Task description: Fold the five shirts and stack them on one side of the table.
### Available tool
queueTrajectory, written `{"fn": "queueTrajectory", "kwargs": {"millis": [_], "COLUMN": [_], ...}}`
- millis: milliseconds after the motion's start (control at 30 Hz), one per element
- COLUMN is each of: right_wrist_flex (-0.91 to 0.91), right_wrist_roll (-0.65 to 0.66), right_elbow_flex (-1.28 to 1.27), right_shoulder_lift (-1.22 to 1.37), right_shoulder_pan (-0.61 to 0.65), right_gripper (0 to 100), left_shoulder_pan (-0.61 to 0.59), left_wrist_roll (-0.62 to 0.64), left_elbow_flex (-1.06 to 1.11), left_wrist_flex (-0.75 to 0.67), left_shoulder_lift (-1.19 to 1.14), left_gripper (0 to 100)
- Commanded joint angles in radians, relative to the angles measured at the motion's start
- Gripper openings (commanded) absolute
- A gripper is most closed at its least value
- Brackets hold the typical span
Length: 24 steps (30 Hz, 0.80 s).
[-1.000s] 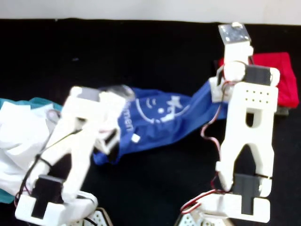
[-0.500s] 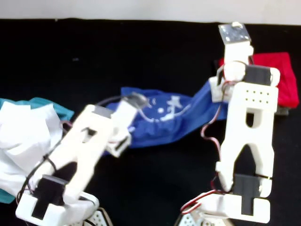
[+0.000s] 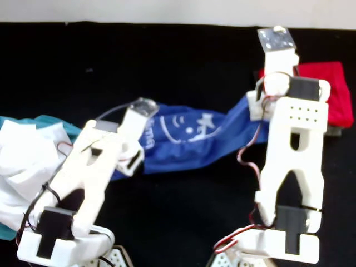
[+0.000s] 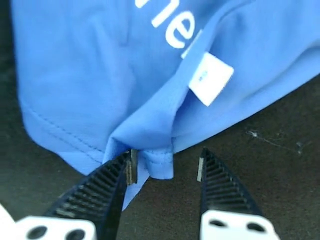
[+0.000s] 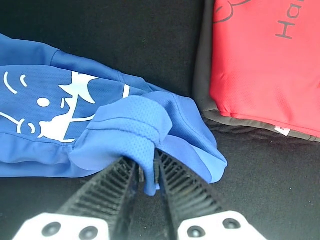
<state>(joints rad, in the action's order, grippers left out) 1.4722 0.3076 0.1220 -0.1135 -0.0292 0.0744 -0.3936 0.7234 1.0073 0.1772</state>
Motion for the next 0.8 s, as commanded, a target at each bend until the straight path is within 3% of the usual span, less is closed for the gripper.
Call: {"fn": "queueTrajectory", "kwargs": {"millis": [0, 133, 667, 767], "right_wrist_flex": [-0.012, -0.016, -0.012, -0.01], "right_wrist_roll": [-0.005, -0.005, -0.005, -0.005], "right_elbow_flex": [-0.001, -0.001, -0.001, -0.001], "right_shoulder_lift": [-0.045, -0.047, -0.047, -0.047], "right_shoulder_pan": [0.008, 0.01, 0.01, 0.008], "right_gripper": [0.6, 0.6, 0.6, 0.6], "left_shoulder_pan": [-0.007, -0.013, -0.053, -0.047], "left_wrist_roll": [0.003, 0.003, 0.003, -0.008], "left_elbow_flex": [-0.09, -0.107, 0.09, 0.088], "left_wrist_flex": [0.081, 0.091, -0.107, -0.075], "left_shoulder_lift": [0.027, 0.016, 0.018, 0.021], "left_gripper": [20, 20, 20, 8]}}
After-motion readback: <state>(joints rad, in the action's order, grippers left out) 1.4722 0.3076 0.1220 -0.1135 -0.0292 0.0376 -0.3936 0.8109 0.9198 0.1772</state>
